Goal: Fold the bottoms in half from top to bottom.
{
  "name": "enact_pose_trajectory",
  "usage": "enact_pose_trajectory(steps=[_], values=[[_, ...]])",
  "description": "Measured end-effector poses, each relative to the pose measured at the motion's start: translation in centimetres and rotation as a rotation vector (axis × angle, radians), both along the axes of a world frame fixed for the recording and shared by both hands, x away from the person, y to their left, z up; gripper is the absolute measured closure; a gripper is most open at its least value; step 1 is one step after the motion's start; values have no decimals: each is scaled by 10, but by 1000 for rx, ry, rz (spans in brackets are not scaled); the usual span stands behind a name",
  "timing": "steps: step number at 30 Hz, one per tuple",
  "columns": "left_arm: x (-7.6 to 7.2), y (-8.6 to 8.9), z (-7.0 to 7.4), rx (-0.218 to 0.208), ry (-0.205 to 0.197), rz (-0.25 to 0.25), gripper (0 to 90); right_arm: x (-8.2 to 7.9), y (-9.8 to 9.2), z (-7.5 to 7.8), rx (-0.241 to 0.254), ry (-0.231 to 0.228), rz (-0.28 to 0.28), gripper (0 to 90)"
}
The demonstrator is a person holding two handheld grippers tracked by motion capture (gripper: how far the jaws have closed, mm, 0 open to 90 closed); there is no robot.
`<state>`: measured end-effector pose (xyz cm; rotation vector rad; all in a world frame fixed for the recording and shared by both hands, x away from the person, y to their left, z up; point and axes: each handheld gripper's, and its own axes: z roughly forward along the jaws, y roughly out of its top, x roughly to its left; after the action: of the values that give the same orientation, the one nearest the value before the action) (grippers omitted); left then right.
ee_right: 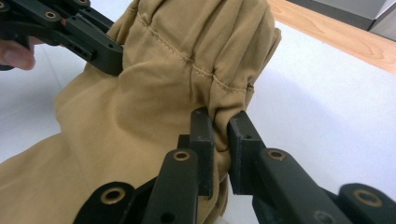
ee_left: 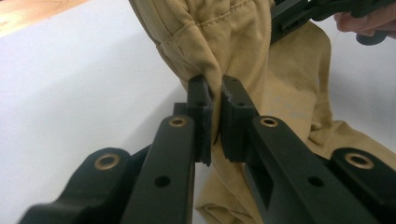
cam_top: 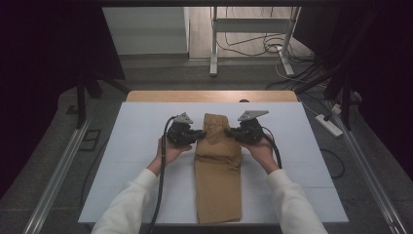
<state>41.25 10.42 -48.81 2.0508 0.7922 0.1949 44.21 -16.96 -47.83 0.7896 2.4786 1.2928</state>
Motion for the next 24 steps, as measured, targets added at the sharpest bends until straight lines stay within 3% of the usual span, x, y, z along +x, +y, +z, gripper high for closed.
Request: enact_pose_trajectory(steps=[12,24], values=[[-19,1,-5,0,8,-19,832,-20,-3,-5,13,11,28,813],[-21,0,-10,3,20,-24,832,-23,-5,-11,16,36,30,809]])
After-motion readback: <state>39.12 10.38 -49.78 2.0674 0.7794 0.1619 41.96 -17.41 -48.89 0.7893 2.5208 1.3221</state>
